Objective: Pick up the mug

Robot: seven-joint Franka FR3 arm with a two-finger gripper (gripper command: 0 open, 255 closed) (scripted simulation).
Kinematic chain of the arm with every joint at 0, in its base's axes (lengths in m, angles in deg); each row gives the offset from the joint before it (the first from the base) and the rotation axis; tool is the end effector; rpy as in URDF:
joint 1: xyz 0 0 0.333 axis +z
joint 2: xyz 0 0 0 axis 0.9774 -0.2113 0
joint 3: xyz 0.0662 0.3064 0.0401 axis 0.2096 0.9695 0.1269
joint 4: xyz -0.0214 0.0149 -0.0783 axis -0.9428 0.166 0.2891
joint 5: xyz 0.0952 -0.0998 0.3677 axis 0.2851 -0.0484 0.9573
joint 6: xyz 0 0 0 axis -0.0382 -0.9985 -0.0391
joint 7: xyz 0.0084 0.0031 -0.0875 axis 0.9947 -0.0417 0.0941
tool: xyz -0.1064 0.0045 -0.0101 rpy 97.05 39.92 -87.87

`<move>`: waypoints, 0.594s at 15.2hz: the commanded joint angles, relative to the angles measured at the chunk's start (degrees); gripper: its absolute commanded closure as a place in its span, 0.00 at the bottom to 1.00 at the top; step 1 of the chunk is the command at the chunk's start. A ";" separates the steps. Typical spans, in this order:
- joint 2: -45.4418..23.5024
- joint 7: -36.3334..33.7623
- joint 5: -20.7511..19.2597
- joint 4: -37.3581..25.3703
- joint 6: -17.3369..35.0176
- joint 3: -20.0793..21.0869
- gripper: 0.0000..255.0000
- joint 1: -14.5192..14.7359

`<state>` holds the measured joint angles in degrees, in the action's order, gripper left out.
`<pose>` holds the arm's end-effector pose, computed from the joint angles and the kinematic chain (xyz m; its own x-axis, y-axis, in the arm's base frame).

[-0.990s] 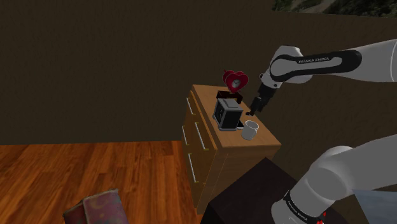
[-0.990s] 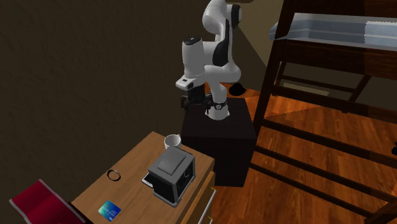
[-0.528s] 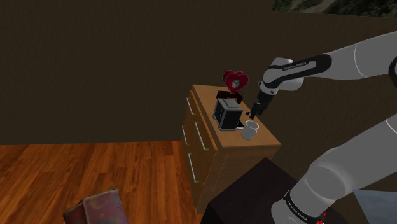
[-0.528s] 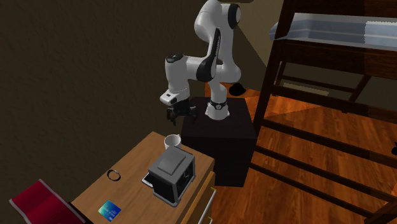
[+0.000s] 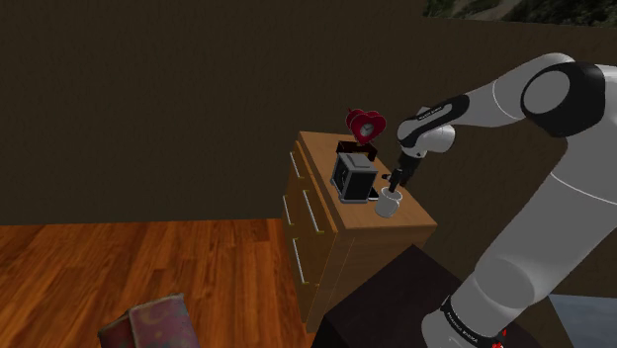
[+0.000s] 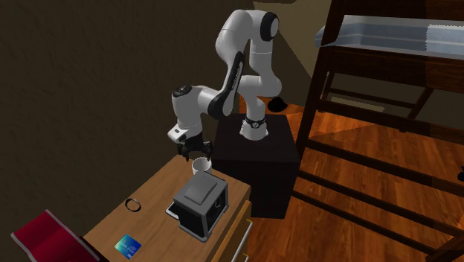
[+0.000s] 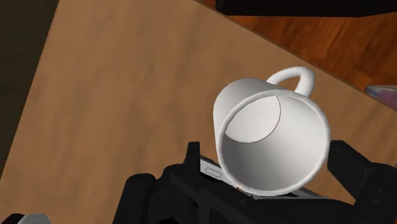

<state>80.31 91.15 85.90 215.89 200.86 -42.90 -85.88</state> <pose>0.4182 -0.2810 0.3169 0.9991 0.0387 -0.0196 0.0376 -0.9978 -0.0551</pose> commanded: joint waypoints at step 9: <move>-9.63 6.01 6.07 -2.18 5.83 0.43 0.00 -1.96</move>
<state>71.33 96.73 91.42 213.44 205.82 -42.63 -87.71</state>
